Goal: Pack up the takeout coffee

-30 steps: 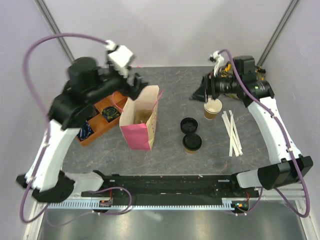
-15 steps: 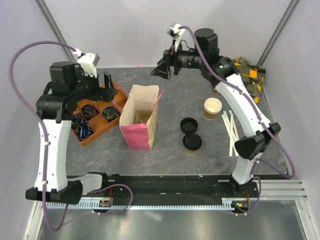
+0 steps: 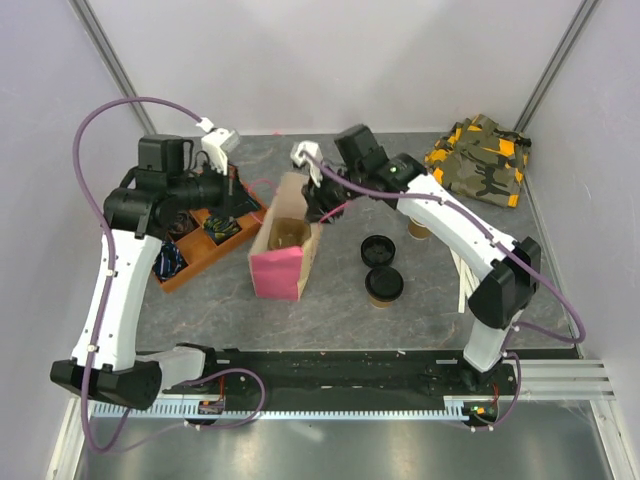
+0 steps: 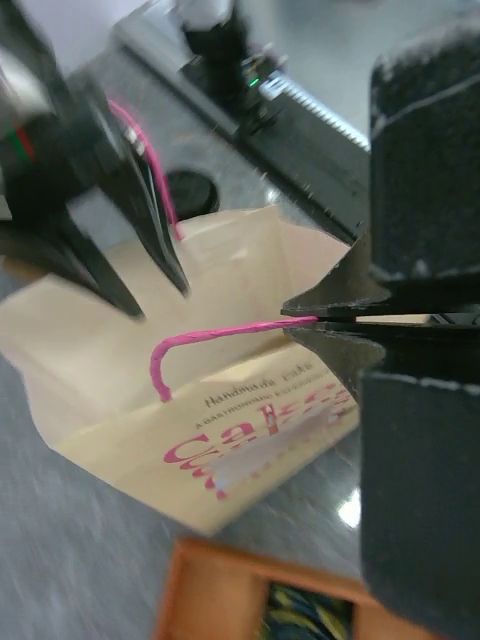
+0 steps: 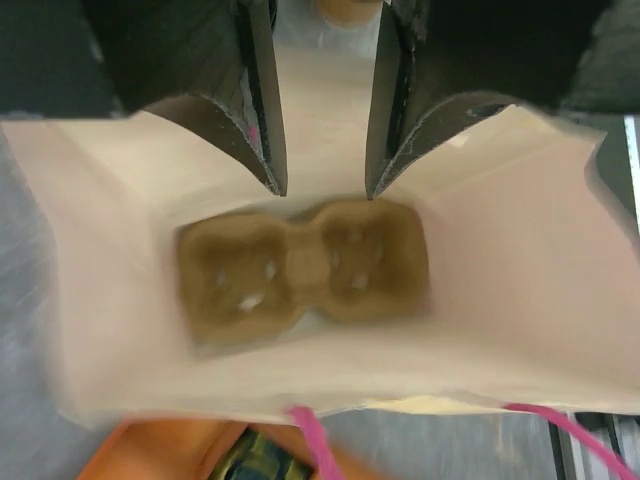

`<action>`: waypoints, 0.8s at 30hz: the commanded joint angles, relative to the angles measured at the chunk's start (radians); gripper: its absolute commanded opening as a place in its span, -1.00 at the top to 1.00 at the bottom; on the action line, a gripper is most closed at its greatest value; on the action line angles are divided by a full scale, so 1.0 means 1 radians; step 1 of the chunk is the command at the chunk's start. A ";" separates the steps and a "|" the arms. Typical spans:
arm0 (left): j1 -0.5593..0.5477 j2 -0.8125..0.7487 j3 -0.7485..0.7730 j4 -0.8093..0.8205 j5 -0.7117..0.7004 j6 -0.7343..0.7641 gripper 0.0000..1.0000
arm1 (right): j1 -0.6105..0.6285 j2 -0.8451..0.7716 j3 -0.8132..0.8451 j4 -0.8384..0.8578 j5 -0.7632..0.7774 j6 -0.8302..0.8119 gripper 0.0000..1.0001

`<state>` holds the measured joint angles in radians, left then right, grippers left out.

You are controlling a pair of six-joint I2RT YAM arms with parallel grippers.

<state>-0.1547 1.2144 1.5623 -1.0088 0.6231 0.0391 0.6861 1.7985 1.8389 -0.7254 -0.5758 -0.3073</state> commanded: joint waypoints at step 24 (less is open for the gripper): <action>-0.295 -0.049 -0.096 -0.068 0.326 0.213 0.96 | 0.030 -0.619 -0.762 0.138 0.096 -0.317 -0.03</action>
<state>-0.4469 1.1526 1.4479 -1.0691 0.9257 0.2485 0.7120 1.1893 1.0847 -0.6987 -0.4786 -0.5789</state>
